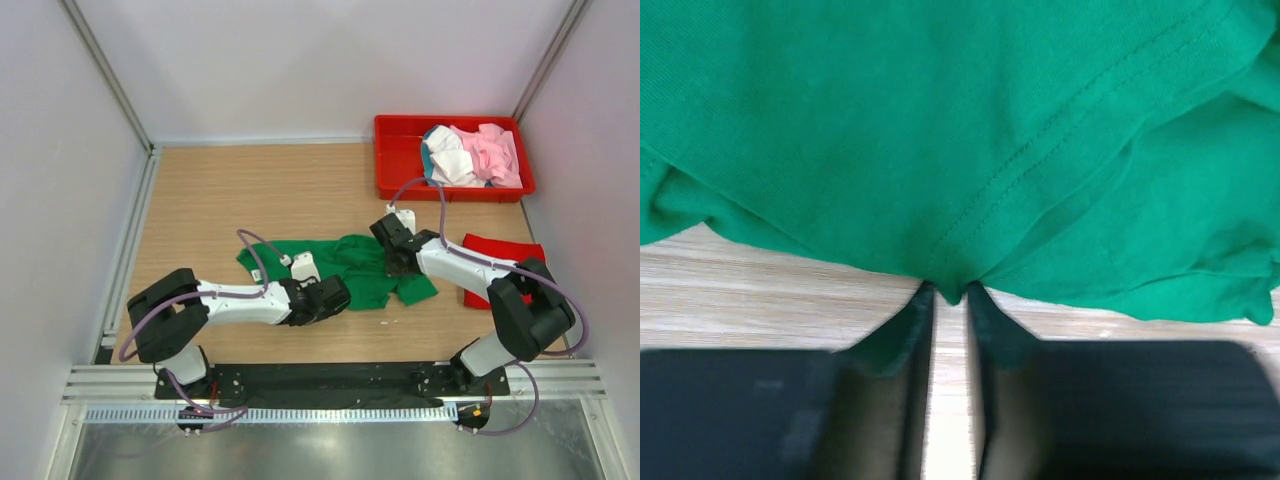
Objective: Fold and stack the t-shirts
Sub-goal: Flatten the tshirt out
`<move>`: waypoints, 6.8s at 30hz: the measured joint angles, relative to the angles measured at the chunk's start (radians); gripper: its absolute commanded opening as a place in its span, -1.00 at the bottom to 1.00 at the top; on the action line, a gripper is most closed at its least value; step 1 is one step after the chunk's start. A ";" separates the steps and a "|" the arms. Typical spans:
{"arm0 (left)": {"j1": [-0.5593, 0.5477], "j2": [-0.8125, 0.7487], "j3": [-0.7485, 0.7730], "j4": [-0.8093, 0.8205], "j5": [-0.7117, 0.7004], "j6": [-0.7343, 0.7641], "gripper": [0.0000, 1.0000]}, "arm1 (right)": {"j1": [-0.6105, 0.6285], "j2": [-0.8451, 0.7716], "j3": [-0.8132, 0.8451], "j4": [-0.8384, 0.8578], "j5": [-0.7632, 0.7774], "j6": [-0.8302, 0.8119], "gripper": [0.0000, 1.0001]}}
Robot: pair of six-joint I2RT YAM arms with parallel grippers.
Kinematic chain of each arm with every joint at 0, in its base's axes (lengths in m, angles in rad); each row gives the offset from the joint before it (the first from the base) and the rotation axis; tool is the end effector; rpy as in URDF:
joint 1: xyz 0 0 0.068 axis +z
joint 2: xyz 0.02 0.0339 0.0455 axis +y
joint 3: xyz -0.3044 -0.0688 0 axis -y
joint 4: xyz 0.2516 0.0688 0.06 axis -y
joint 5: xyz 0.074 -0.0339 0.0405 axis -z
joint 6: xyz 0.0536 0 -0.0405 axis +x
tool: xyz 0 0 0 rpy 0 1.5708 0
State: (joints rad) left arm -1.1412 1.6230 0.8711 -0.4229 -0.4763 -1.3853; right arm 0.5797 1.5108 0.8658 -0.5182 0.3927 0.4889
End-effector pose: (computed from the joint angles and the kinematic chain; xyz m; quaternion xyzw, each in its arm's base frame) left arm 0.1504 -0.2694 0.1772 -0.1621 0.9401 -0.1122 0.2783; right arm 0.2520 0.1405 0.2006 -0.0041 0.9613 -0.0633 0.2681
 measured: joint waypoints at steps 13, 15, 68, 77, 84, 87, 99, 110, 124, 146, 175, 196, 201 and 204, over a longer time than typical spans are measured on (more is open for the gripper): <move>0.017 -0.246 0.050 -0.252 -0.074 0.011 -1.00 | 0.017 -0.061 -0.062 0.014 -0.091 0.039 -0.97; 0.031 -0.366 0.063 -0.302 -0.095 0.036 -1.00 | 0.066 -0.101 -0.100 0.014 -0.121 0.061 -0.98; 0.649 -0.473 0.012 -0.211 0.058 0.484 -0.99 | 0.599 -0.248 -0.210 -0.207 -0.146 0.375 -0.98; 0.727 -0.506 0.179 -0.312 0.069 0.564 -0.99 | 0.599 -0.351 0.147 -0.463 -0.004 0.340 -0.98; 0.803 -0.534 0.540 -0.386 0.072 0.683 -0.99 | 0.431 -0.317 0.472 -0.557 0.251 0.228 -0.98; 0.804 -0.517 0.735 -0.434 0.075 0.742 -0.99 | 0.235 -0.286 0.560 -0.502 0.251 0.115 -0.98; 0.804 -0.417 1.442 -0.742 0.084 0.951 -0.99 | 0.145 -0.285 0.970 -0.439 0.278 -0.170 -0.97; 0.804 -0.629 1.615 -0.858 0.074 0.970 -1.00 | 0.147 -0.446 1.048 -0.522 0.247 -0.202 -0.97; 0.803 -0.435 1.575 -0.768 0.003 1.020 -1.00 | 0.150 -0.454 0.885 -0.529 0.328 -0.196 -0.98; 0.967 0.474 1.339 -0.296 0.131 1.048 -0.99 | -0.299 0.340 0.537 0.146 0.160 -0.256 -0.98; 1.003 -0.192 1.032 -0.260 0.308 1.048 -0.99 | -0.340 -0.179 0.575 0.079 -0.013 -0.330 -0.98; 1.004 -0.742 1.555 -0.589 0.441 0.964 -0.99 | -0.339 -0.679 1.151 -0.344 -0.183 -0.384 -0.98; 1.004 -0.683 1.580 -0.612 0.413 0.979 -1.00 | -0.338 -0.692 1.070 -0.371 -0.170 -0.381 -0.98; 1.004 -0.602 1.569 -0.620 0.388 1.001 -0.99 | -0.338 -0.665 1.010 -0.378 -0.133 -0.381 -0.98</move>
State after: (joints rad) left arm -0.1371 1.0214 2.4405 -1.0431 -0.0883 -0.3843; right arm 0.2413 0.8459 1.8755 -0.8963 0.2600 0.1081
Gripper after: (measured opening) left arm 0.008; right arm 0.030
